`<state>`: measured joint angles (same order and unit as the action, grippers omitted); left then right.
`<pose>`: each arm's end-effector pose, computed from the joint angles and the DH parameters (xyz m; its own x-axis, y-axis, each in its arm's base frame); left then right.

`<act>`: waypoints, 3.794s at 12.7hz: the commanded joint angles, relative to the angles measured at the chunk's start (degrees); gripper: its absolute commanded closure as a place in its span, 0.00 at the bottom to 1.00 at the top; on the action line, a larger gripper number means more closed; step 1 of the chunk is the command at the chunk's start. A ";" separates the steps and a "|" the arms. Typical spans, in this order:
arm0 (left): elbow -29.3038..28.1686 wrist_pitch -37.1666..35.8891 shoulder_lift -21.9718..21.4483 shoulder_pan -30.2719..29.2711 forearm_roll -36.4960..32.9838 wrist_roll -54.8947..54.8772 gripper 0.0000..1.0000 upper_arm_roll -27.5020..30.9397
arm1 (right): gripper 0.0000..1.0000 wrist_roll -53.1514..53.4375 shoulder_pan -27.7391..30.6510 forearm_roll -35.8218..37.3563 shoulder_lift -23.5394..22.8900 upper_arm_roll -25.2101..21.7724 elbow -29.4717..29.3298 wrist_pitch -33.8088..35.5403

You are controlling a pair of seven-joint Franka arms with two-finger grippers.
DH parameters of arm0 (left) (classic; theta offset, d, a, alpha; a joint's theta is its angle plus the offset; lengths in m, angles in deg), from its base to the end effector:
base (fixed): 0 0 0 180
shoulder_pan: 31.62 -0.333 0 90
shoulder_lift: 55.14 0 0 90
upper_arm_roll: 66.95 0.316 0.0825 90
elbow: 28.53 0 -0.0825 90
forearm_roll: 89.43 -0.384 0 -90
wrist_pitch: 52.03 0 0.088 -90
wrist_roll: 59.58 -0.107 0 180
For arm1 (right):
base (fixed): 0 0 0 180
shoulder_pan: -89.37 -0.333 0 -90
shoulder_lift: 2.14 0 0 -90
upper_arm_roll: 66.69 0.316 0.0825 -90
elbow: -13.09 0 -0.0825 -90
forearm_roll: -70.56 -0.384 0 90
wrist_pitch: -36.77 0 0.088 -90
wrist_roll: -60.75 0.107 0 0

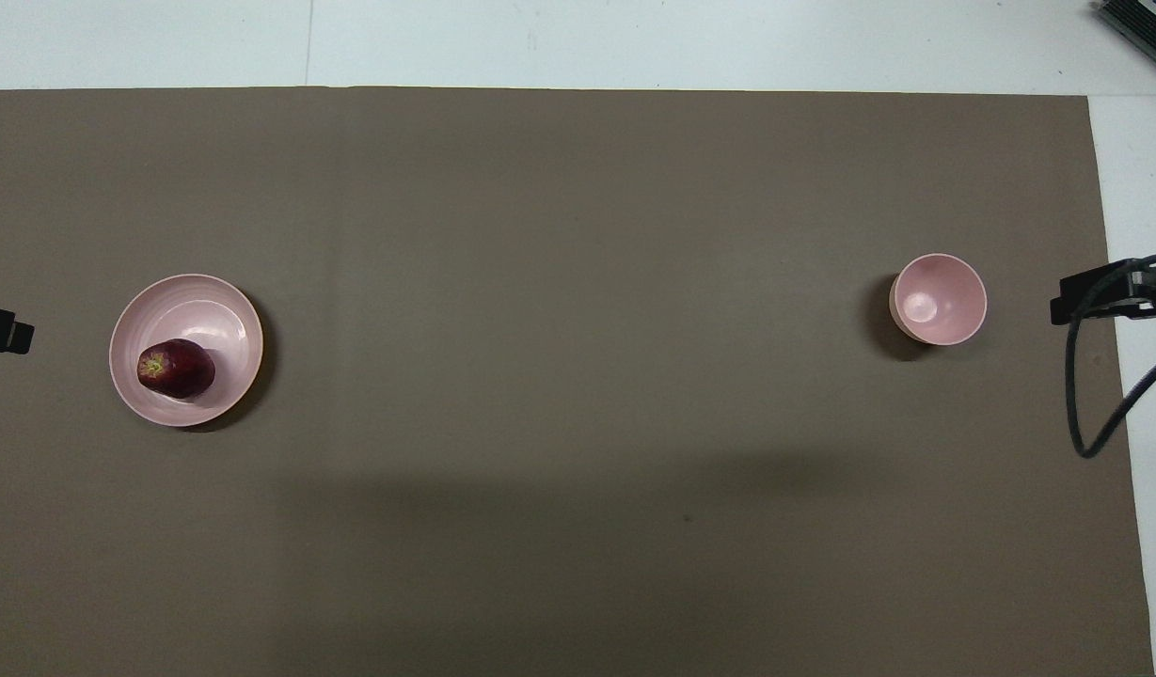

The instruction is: Move apple from plate to bowl

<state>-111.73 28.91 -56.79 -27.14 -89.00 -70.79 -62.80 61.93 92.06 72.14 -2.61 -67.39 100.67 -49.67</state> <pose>0.5279 -0.0032 0.6813 0.9795 -0.2013 -0.0087 -0.2011 -0.9795 0.0114 0.5499 -0.0356 0.6344 0.9963 -0.0814 -0.0275 -0.0806 -0.9963 0.0282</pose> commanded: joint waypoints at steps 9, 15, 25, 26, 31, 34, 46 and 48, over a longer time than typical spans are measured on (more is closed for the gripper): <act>-1.70 -0.08 -1.52 0.88 -0.61 0.75 0.00 0.42 | 0.00 1.11 0.30 -0.09 3.71 0.26 4.96 1.10; -1.61 -0.17 -1.52 1.05 -0.52 1.01 0.00 0.34 | 0.00 4.79 0.21 -0.88 5.39 0.26 7.42 1.01; -1.70 0.00 -1.52 0.97 -0.43 0.49 0.00 0.34 | 0.00 8.23 0.21 -4.57 5.56 0.26 7.34 2.77; -1.70 0.00 -1.52 0.97 -0.43 0.75 0.00 0.42 | 0.00 8.32 0.21 -4.66 5.56 0.26 7.34 2.77; -1.70 -0.08 -1.52 0.88 -0.43 0.93 0.00 0.42 | 0.00 17.09 -0.76 -8.61 5.39 0.79 7.34 4.08; -1.78 0.00 -1.52 1.14 -0.35 0.76 0.00 0.34 | 0.00 25.51 -3.12 -11.86 4.68 0.79 8.56 3.47; -2.40 0.27 -1.78 0.88 -0.34 0.14 0.00 0.34 | 0.00 51.09 -8.32 -25.83 -0.94 0.79 10.41 -1.19; -2.40 0.53 -1.78 0.88 -0.34 -0.04 0.00 0.34 | 0.00 54.36 -7.88 -29.60 -1.73 0.79 10.41 -0.84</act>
<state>-112.08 28.92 -56.82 -26.72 -88.99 -70.58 -62.84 113.41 83.27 46.17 -3.86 -66.76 110.61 -49.97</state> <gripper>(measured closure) 0.000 0.000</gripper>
